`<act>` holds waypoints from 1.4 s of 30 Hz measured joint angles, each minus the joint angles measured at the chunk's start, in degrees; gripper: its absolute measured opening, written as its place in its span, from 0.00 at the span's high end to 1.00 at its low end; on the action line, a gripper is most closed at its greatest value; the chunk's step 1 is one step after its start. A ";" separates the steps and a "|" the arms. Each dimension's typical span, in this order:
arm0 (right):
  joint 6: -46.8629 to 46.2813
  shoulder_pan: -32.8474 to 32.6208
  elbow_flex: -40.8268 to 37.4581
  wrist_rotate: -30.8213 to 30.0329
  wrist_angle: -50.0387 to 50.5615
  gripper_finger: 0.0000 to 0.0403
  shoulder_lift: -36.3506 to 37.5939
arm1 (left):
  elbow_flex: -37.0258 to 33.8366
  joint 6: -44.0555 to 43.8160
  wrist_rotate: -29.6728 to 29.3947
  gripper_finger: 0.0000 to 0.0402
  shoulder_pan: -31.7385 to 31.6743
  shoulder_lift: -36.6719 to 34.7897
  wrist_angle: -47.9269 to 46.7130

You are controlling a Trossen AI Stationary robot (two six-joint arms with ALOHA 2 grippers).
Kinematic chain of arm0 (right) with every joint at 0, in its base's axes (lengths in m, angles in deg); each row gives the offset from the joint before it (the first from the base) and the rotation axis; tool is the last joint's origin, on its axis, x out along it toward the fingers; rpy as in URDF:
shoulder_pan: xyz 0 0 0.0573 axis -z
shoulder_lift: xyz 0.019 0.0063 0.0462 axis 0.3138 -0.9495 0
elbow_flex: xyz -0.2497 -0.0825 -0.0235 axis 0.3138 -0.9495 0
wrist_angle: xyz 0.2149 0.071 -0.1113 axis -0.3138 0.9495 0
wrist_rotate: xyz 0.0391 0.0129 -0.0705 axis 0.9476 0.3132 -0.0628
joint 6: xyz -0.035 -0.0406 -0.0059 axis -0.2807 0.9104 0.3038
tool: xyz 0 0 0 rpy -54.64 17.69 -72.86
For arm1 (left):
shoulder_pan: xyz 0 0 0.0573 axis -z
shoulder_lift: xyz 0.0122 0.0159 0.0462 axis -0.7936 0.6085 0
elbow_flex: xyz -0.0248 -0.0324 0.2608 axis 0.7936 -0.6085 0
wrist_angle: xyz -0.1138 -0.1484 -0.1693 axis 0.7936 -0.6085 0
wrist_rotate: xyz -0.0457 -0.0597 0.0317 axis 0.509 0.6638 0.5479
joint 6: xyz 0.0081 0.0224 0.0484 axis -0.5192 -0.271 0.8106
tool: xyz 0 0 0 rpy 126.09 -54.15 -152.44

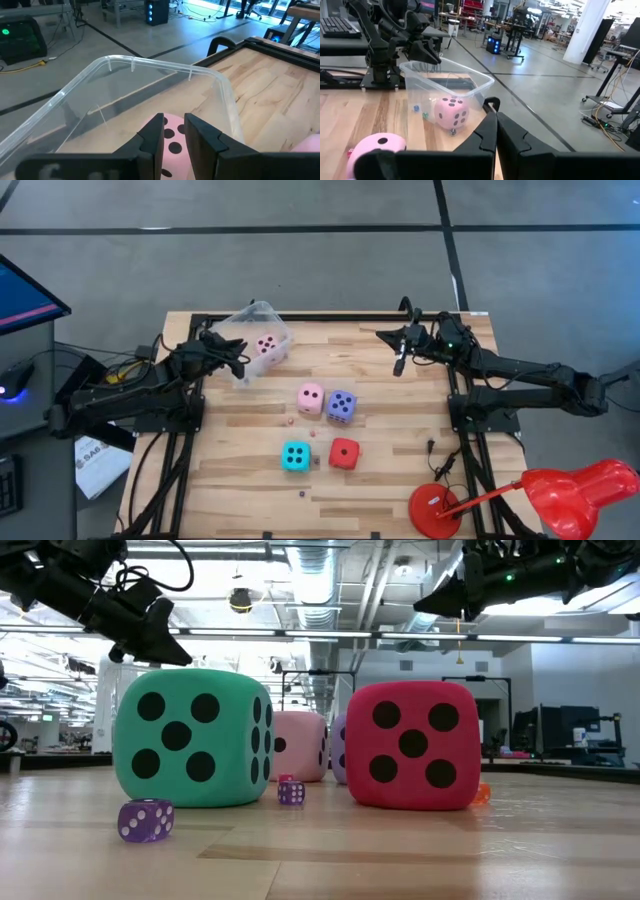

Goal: Pick & Place Dice
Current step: Put the large pink dice into the transparent container

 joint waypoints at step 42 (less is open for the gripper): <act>-12.75 -0.52 0.00 0.04 -0.83 1.00 -0.02 | 0.00 -0.03 0.02 0.83 0.00 0.00 0.04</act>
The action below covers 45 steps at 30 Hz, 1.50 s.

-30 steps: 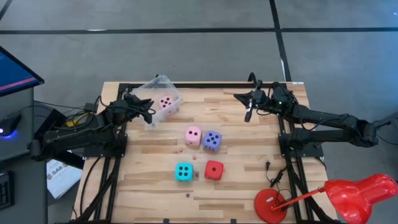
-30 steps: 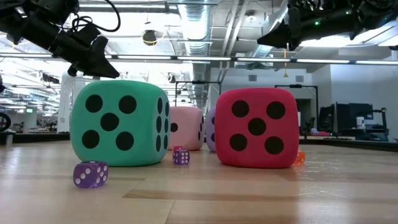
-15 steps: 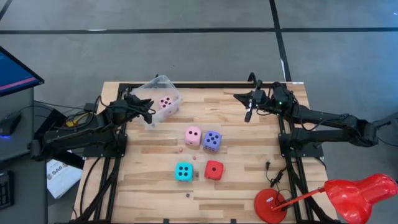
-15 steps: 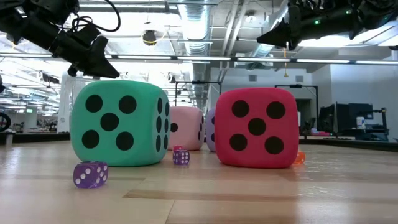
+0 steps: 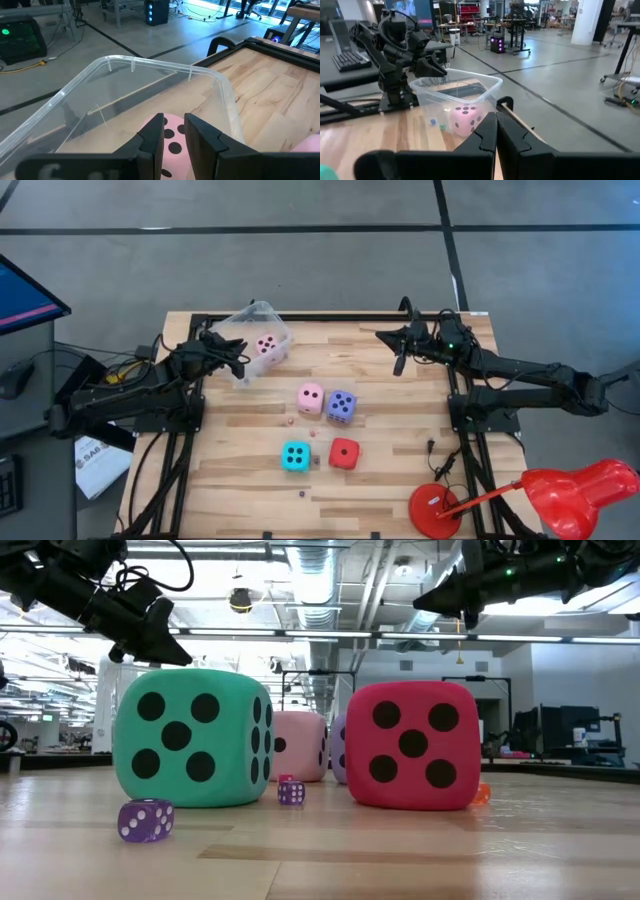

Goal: Pick & Place Dice
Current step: Put the large pink dice into the transparent container

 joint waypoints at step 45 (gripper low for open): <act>-5.26 0.22 0.00 0.04 0.06 1.00 -0.15 | -0.02 0.00 0.01 0.83 0.00 0.01 0.00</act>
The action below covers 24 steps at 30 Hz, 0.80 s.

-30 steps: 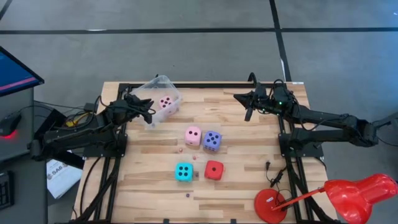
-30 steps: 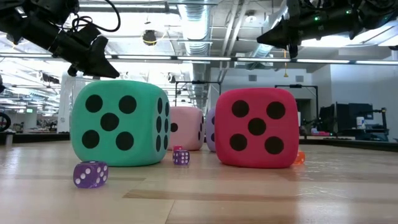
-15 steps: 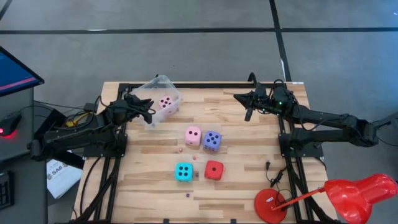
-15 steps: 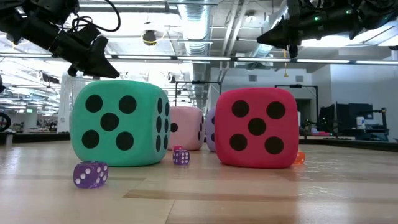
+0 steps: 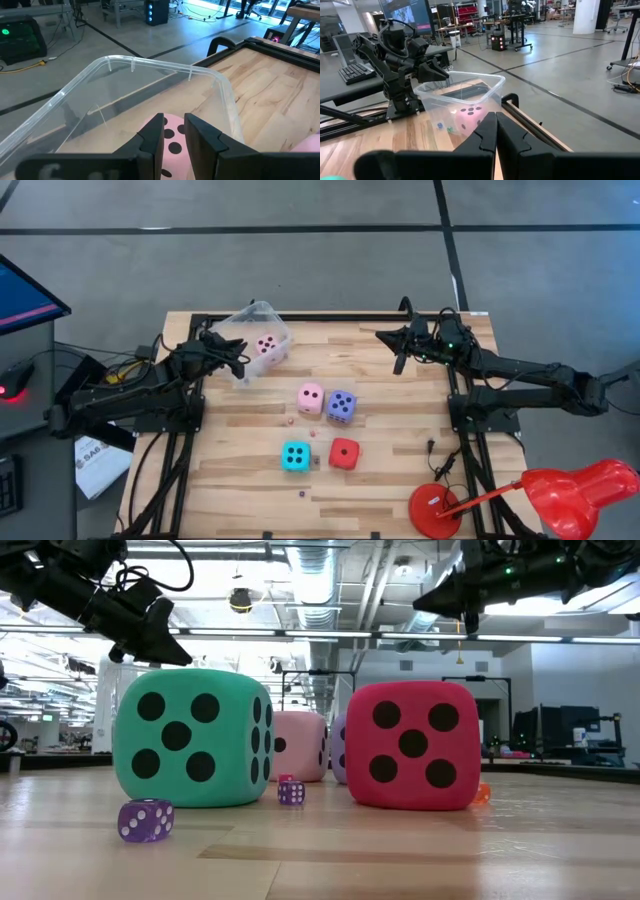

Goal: Pick & Place Dice
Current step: Put the large pink dice into the transparent container

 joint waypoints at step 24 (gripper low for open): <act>-0.22 0.27 0.00 -0.02 -0.02 1.00 -0.40 | 0.00 -0.02 0.01 0.83 0.00 0.01 4.45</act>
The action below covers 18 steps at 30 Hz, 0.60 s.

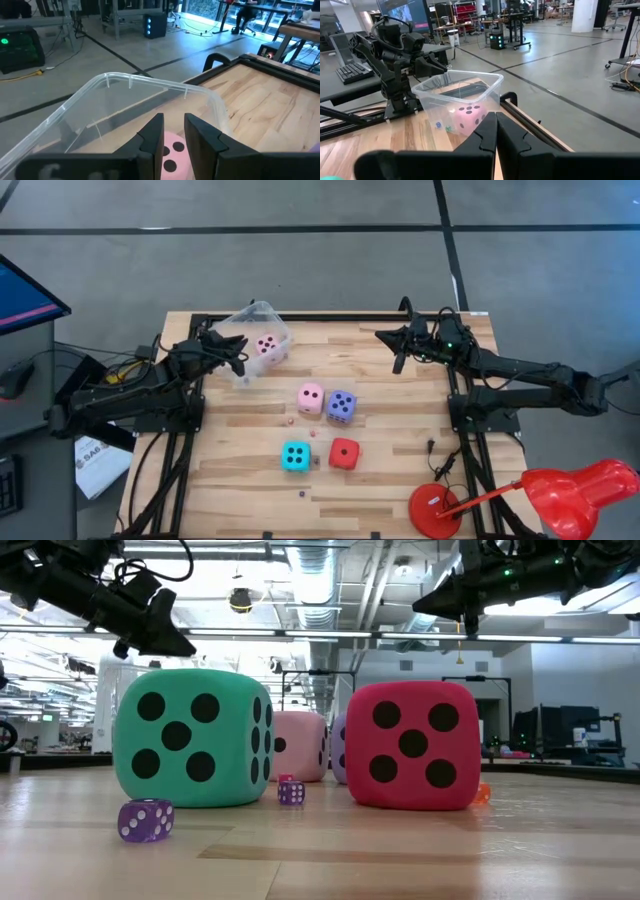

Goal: Pick & Place Dice
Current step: Put the large pink dice into the transparent container

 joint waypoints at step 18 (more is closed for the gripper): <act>8.92 -0.21 0.00 0.01 20.31 1.00 16.97 | 0.00 -0.59 0.00 0.83 0.00 0.00 1.69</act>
